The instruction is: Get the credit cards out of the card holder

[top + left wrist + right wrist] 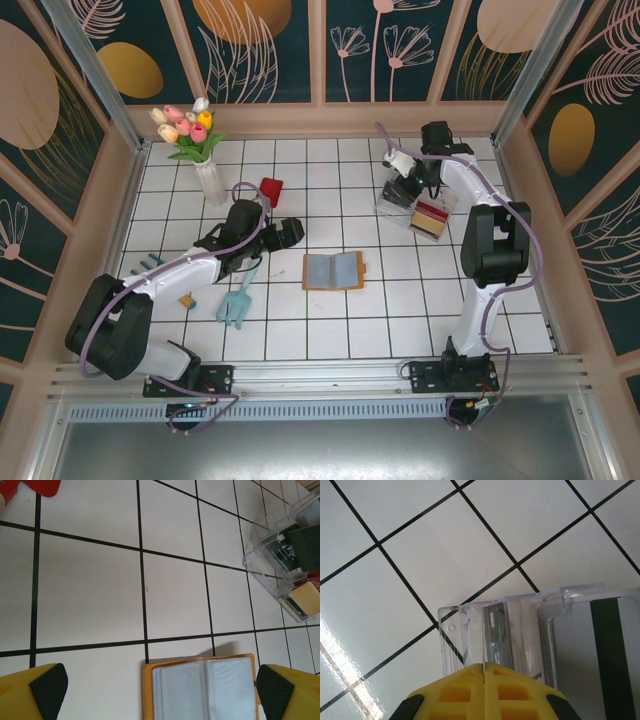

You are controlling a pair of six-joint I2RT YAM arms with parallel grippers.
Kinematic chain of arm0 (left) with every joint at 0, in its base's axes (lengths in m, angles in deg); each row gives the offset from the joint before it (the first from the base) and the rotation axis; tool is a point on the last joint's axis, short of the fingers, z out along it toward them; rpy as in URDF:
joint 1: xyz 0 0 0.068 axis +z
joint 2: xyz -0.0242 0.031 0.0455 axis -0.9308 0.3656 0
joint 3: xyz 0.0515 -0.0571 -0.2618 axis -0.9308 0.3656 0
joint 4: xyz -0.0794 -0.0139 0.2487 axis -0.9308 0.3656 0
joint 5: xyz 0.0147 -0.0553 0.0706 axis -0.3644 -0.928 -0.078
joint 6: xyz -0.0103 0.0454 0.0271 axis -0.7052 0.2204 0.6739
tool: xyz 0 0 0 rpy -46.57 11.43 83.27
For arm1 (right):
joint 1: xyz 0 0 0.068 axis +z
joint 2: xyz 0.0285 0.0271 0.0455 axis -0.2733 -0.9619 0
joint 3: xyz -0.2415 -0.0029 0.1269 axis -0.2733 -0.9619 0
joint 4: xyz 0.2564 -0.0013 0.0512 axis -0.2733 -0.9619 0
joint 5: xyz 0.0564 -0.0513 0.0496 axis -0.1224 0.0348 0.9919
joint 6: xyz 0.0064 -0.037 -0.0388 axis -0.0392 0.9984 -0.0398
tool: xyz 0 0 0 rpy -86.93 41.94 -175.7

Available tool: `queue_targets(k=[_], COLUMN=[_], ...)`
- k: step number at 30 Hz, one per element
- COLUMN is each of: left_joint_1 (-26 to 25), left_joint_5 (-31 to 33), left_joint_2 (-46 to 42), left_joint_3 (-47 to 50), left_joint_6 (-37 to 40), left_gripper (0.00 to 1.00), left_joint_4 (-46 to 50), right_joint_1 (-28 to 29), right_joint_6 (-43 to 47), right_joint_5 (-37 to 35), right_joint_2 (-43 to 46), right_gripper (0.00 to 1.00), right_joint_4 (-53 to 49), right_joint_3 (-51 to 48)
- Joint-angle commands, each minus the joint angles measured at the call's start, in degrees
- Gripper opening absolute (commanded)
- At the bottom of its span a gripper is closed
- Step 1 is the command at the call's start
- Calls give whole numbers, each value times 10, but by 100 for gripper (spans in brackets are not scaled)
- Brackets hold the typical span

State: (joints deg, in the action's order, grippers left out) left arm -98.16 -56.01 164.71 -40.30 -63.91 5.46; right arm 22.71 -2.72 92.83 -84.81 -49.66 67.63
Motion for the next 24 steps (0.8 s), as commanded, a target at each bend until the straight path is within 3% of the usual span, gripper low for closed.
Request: queue_targets(k=[1, 12, 16, 20, 24], left_joint_1=[4, 4, 5, 4, 4], left_joint_5=[-10, -22, -20, -39, -42], left_joint_2=[12, 23, 20, 17, 10], left_joint_3=[-7, 5, 9, 18, 23], left_joint_6=[-11, -20, -18, -17, -17], left_gripper=[98, 98, 98, 97, 97], left_joint_4=[-9, -24, -25, -46, -46], right_joint_1=[1, 8, 19, 20, 22], right_joint_6=[25, 32, 35, 25, 12], right_joint_5=[2, -25, -54, -33, -43], right_joint_2=[-15, -24, -21, -28, -31], right_gripper=[0, 1, 8, 22, 23], right_joint_4=[-22, -14, 3, -2, 4], right_joint_3=[27, 17, 1, 18, 34])
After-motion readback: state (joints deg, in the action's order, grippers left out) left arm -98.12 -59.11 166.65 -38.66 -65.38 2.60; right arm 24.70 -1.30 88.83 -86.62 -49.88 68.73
